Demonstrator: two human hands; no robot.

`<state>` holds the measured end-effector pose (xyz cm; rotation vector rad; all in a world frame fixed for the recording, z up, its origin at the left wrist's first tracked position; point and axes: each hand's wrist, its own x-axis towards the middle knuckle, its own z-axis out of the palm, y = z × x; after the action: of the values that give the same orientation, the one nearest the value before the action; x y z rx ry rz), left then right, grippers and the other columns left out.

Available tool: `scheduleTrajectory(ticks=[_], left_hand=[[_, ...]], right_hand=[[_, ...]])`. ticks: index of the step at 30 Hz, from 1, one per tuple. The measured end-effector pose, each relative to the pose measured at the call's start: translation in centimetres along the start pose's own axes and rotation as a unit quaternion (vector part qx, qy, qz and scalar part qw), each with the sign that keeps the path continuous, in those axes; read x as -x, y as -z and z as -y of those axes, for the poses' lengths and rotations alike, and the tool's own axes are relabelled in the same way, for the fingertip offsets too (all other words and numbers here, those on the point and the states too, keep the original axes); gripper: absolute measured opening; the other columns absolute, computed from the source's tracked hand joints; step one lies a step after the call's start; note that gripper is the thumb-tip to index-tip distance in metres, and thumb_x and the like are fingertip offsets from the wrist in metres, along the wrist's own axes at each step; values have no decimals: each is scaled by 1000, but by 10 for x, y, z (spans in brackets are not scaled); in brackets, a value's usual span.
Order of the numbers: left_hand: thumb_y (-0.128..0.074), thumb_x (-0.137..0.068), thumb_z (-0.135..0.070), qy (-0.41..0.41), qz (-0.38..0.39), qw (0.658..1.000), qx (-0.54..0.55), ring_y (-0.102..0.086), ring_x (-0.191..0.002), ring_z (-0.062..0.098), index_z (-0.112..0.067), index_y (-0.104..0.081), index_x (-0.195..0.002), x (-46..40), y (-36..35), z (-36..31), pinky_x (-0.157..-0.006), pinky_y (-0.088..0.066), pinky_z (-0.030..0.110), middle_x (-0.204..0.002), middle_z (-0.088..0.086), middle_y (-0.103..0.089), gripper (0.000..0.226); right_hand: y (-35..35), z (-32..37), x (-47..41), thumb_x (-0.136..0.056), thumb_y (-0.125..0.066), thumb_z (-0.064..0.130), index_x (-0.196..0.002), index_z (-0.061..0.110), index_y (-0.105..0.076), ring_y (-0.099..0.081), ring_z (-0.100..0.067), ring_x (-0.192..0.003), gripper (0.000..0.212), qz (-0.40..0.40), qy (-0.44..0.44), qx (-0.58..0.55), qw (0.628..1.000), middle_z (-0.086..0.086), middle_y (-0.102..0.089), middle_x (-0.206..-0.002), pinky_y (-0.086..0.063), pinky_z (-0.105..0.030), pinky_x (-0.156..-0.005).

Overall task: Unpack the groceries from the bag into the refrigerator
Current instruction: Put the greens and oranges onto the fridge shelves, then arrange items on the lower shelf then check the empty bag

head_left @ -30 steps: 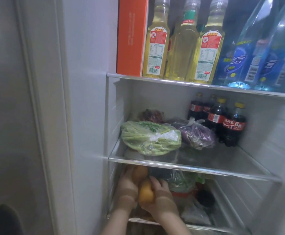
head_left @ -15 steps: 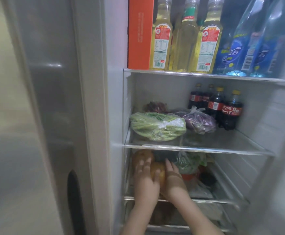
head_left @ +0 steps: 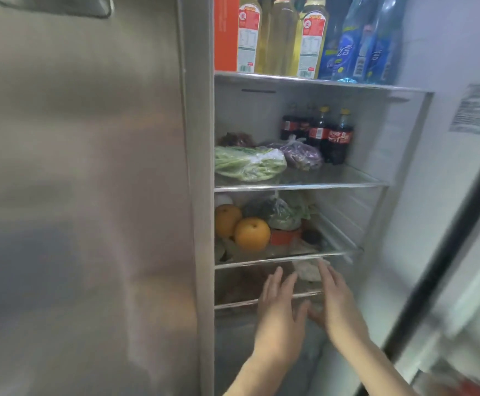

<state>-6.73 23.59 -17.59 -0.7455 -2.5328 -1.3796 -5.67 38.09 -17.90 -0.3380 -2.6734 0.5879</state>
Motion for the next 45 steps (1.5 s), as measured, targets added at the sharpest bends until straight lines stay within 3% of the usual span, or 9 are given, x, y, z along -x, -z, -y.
scheduleTrajectory(ticks=[4,11,14,18,27,31,37,42,45], left_hand=[[-53,-93,-29,-19,-1,1000,-12,-18,-145,19,-25,-38,-143,58,5,8,-113,-8,20,-156,2,-23,52],[-51,-93,-35,-7,5,1000,-28,-24,-143,22,-20,-40,-143,183,45,25,-116,-19,29,-154,6,-29,53],[-53,-93,-36,21,28,998,-43,-22,-143,21,-19,-39,-143,247,72,37,-117,-20,28,-154,6,-28,54],[-56,-93,-31,75,50,994,-69,-22,-143,23,-18,-40,-143,314,116,60,-116,-19,28,-153,9,-29,54],[-56,-93,-31,181,10,979,-91,-24,-141,21,-19,-44,-141,396,235,136,-115,-23,30,-151,7,-33,51],[-59,-91,-25,220,-21,971,-90,-44,-126,22,-17,-56,-126,425,309,192,-103,-38,30,-134,2,-49,36],[-53,-93,-22,326,-55,933,-141,-55,-101,17,-17,-56,-109,482,439,322,-80,-41,23,-115,-1,-55,17],[-48,-94,-23,324,77,916,-223,-50,-118,22,-20,-60,-114,517,502,433,-95,-41,31,-125,0,-56,24],[-44,-96,-31,275,233,889,-284,-42,-128,21,-24,-56,-125,530,501,473,-109,-30,33,-135,-1,-52,32]], right_hand=[[-8,6,59,-71,-79,22,-150,16,-20,-37,-32,-133,99,4,13,26,1000,-17,-31,-150,-39,-43,-105],[-8,48,191,-72,-76,47,-150,21,-18,-40,-32,-131,100,19,-20,27,999,-14,-31,-149,-45,-42,-97],[-14,66,253,-73,-77,43,-151,23,-12,-30,-29,-138,103,47,-47,23,998,-13,-25,-153,-37,-41,-104],[-34,105,317,-67,-83,37,-150,19,-18,-36,-36,-133,108,86,-46,12,995,-19,-32,-148,-39,-45,-103],[-84,264,388,-74,-77,39,-150,28,-11,-30,-30,-135,102,166,28,3,986,-4,-18,-155,-40,-42,-97],[-134,356,402,-78,-74,40,-150,30,-9,-32,-27,-134,98,197,74,-20,978,-1,-18,-156,-40,-40,-99],[-245,503,443,-84,-69,28,-137,21,-44,-52,-10,-116,59,184,177,-165,953,5,-49,-134,-44,-23,-95],[-354,560,484,-79,-72,17,-121,19,-58,-61,-14,-98,44,261,182,-155,935,2,-60,-115,-49,-23,-84],[-405,557,498,-87,-52,6,-119,17,-57,-58,-21,-104,34,337,150,-85,925,-2,-59,-116,-48,-29,-84]])
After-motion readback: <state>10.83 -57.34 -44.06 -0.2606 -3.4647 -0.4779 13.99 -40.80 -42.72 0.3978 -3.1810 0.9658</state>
